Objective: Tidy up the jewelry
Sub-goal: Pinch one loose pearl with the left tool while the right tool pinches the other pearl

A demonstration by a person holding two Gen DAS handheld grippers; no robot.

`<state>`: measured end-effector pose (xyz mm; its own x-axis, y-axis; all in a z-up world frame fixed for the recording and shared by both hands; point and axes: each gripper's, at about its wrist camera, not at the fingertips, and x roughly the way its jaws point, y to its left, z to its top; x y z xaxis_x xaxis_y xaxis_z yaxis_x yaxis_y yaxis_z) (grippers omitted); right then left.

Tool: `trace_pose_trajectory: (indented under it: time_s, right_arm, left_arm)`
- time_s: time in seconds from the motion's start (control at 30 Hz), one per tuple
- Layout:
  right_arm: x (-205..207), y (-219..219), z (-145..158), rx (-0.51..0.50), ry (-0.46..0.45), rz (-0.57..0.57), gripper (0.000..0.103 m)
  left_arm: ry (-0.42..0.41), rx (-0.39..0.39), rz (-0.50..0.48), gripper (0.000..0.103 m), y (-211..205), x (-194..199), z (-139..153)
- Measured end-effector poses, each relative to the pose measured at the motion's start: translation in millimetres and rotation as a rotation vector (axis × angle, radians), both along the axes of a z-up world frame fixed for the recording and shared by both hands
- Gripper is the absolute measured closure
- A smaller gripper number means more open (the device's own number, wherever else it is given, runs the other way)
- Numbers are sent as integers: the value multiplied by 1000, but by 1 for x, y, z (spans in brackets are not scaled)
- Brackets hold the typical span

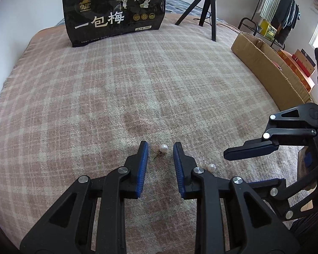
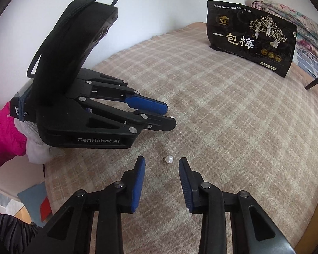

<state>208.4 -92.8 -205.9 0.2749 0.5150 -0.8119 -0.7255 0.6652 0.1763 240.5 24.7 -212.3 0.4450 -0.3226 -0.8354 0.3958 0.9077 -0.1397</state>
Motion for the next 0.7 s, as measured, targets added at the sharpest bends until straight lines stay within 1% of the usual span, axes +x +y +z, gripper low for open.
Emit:
trace_pose_trajectory:
  time_s: [0.2,0.37,0.43,0.57,0.63,0.7]
  right_arm:
    - [5,7,-5,-14,0,2,73]
    - [6,13,-12,-46,-6,12,78]
    - [7,16,-14,-58,-11,15,80]
    - [10,14,-15,-48,-3,6,87]
    - [11,13,-15,-41,3,1,93]
    - [12,11,-15,-33,7,-2,94]
  left_arm:
    - [0,5,-7,84,-2,1,-3]
    - [-3,22,-18,90,-4,0,-4]
    - [-4,23,-23,95,-5,0,-5]
    - [-17,39,-27,95,-8,-2,-5]
    - [-21,42,-24,95,-8,-2,-5]
    - [-24,43,-22,96,-8,-3,-4]
